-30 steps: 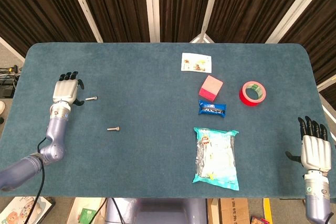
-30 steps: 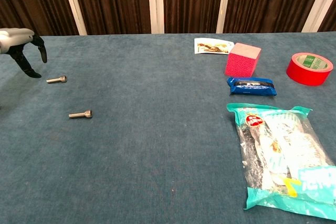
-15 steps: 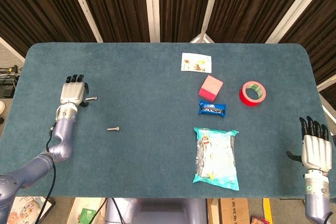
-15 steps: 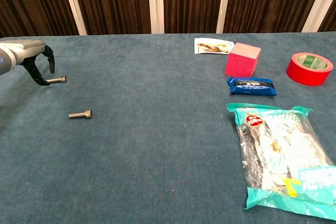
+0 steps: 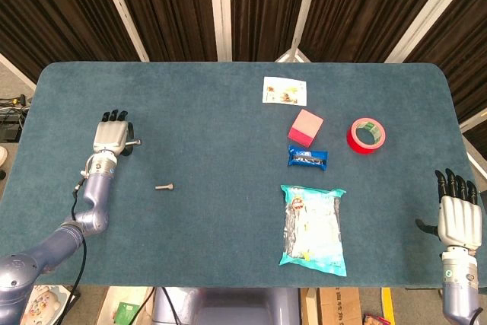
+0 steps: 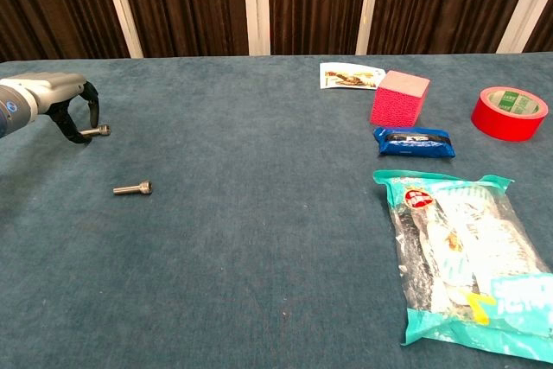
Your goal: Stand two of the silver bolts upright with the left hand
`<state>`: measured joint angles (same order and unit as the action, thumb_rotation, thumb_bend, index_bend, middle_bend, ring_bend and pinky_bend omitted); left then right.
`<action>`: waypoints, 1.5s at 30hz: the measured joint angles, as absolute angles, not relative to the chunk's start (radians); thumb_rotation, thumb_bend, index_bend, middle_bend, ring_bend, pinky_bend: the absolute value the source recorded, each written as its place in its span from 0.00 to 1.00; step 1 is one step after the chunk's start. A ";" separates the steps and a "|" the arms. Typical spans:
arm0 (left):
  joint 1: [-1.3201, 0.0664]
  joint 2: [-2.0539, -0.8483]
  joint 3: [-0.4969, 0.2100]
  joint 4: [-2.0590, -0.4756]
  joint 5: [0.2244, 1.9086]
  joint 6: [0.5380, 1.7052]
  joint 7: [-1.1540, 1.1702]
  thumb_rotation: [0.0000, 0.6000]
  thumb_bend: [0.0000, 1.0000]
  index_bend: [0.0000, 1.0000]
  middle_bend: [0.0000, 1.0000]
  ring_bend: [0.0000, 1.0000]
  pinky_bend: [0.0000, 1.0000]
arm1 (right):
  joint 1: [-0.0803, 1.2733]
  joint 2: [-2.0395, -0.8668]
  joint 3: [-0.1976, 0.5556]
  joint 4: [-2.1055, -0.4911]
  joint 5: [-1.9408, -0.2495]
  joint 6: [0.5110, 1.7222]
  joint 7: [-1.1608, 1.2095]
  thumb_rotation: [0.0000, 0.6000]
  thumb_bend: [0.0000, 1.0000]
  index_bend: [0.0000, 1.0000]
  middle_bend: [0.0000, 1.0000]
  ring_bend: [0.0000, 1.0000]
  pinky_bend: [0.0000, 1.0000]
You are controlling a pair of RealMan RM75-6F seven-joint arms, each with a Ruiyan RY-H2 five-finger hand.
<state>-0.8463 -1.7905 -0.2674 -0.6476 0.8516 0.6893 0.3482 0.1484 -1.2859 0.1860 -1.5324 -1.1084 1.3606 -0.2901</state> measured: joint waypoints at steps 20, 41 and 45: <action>-0.830 -1.794 -0.271 -0.635 0.881 0.684 0.351 1.00 0.39 0.52 0.09 0.00 0.00 | 0.149 -1.298 0.196 -1.528 -1.082 1.368 -0.303 1.00 0.00 0.08 0.02 0.00 0.00; -0.821 -1.790 -0.279 -0.646 0.915 0.709 0.346 1.00 0.47 0.57 0.10 0.00 0.00 | 0.150 -1.310 0.206 -1.522 -1.068 1.379 -0.304 1.00 0.00 0.08 0.02 0.00 0.00; -0.816 -1.771 -0.276 -0.689 0.932 0.740 0.356 1.00 0.47 0.58 0.11 0.00 0.00 | 0.150 -1.310 0.205 -1.523 -1.067 1.377 -0.303 1.00 0.00 0.08 0.02 0.00 0.00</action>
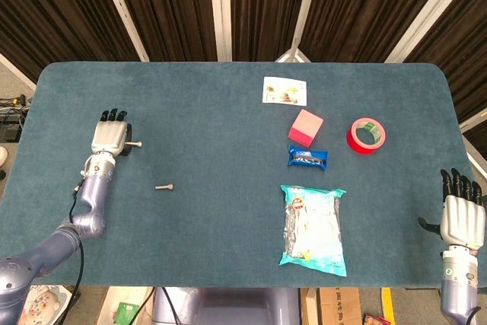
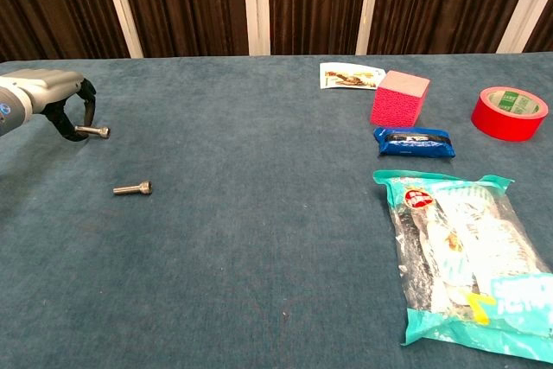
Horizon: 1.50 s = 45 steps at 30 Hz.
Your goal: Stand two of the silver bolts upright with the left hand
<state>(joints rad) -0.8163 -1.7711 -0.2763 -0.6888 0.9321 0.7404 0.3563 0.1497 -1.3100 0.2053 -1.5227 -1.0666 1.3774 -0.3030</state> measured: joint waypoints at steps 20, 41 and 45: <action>-0.784 -1.621 -0.269 -1.051 0.865 0.831 0.521 1.00 0.48 0.58 0.11 0.00 0.00 | 0.142 -1.292 0.213 -1.552 -1.057 1.381 -0.283 1.00 0.00 0.08 0.02 0.00 0.00; -0.802 -1.628 -0.256 -1.042 0.797 0.828 0.525 1.00 0.48 0.55 0.10 0.00 0.00 | 0.141 -1.291 0.216 -1.555 -1.048 1.383 -0.278 1.00 0.00 0.08 0.02 0.00 0.00; -0.803 -1.632 -0.254 -1.029 0.801 0.828 0.510 1.00 0.47 0.54 0.10 0.00 0.00 | 0.142 -1.293 0.215 -1.555 -1.049 1.382 -0.280 1.00 0.00 0.08 0.02 0.00 0.00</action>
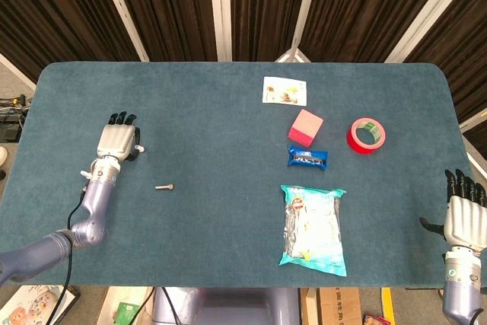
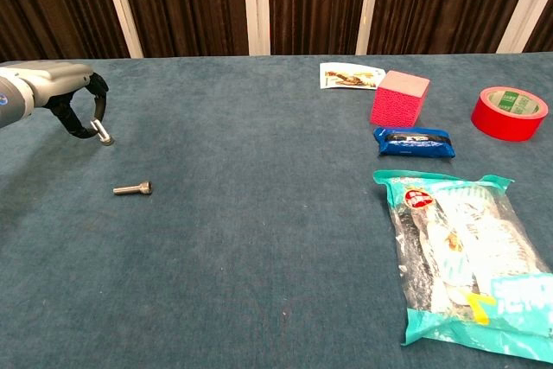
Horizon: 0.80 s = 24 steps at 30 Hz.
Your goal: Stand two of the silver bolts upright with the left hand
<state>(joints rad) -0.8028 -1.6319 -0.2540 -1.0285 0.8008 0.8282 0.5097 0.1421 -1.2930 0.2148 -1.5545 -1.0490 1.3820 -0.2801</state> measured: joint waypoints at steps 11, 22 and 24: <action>-0.798 -1.614 -0.248 -1.035 0.813 0.825 0.479 1.00 0.45 0.45 0.08 0.00 0.00 | 0.143 -1.295 0.214 -1.552 -1.046 1.382 -0.283 1.00 0.00 0.08 0.02 0.00 0.00; -0.736 -1.473 -0.264 -1.298 0.952 0.953 0.343 1.00 0.39 0.45 0.07 0.00 0.00 | 0.141 -1.293 0.212 -1.559 -1.052 1.384 -0.279 1.00 0.00 0.08 0.02 0.00 0.00; -0.710 -1.419 -0.260 -1.381 0.974 0.983 0.331 1.00 0.39 0.45 0.07 0.00 0.00 | 0.141 -1.293 0.210 -1.562 -1.055 1.385 -0.280 1.00 0.00 0.08 0.02 0.00 0.00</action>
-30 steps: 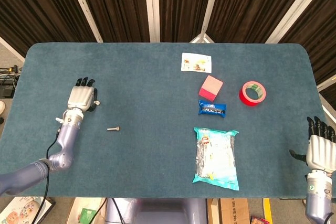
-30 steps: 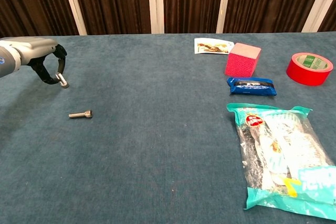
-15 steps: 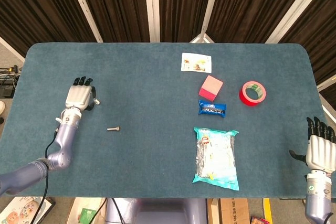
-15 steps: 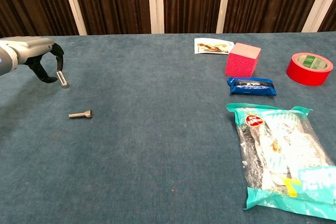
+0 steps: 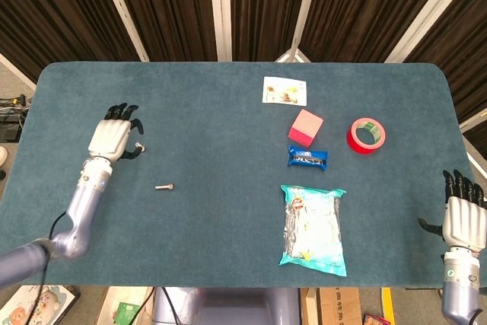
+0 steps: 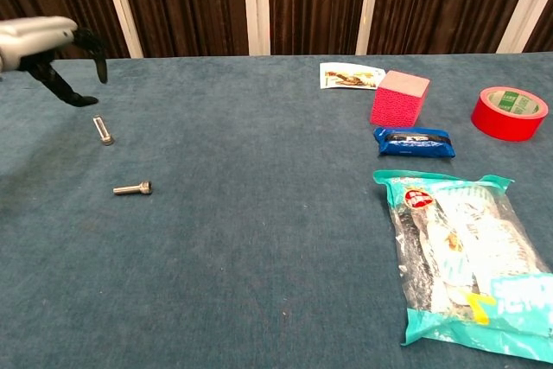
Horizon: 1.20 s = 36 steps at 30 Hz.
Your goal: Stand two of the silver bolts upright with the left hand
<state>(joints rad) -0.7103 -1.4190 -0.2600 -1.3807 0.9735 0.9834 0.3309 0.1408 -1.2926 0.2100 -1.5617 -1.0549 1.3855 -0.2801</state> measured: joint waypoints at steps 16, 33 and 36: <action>-0.578 -1.228 -0.162 -1.723 0.951 1.058 0.353 1.00 0.37 0.47 0.07 0.00 0.00 | 0.135 -1.271 0.205 -1.591 -1.058 1.374 -0.257 1.00 0.00 0.08 0.02 0.00 0.00; -0.631 -1.438 -0.158 -1.648 0.812 1.095 0.504 1.00 0.37 0.48 0.07 0.00 0.00 | 0.128 -1.244 0.210 -1.597 -1.069 1.369 -0.208 1.00 0.00 0.08 0.02 0.00 0.00; -0.644 -1.463 -0.163 -1.630 0.791 1.094 0.520 1.00 0.37 0.49 0.08 0.00 0.00 | 0.128 -1.242 0.210 -1.598 -1.068 1.368 -0.206 1.00 0.00 0.08 0.02 0.00 0.00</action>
<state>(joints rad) -0.6437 -1.4626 -0.1630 -1.6296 0.7906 1.0944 0.5203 0.1281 -1.2422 0.2102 -1.5978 -1.0677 1.3680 -0.2056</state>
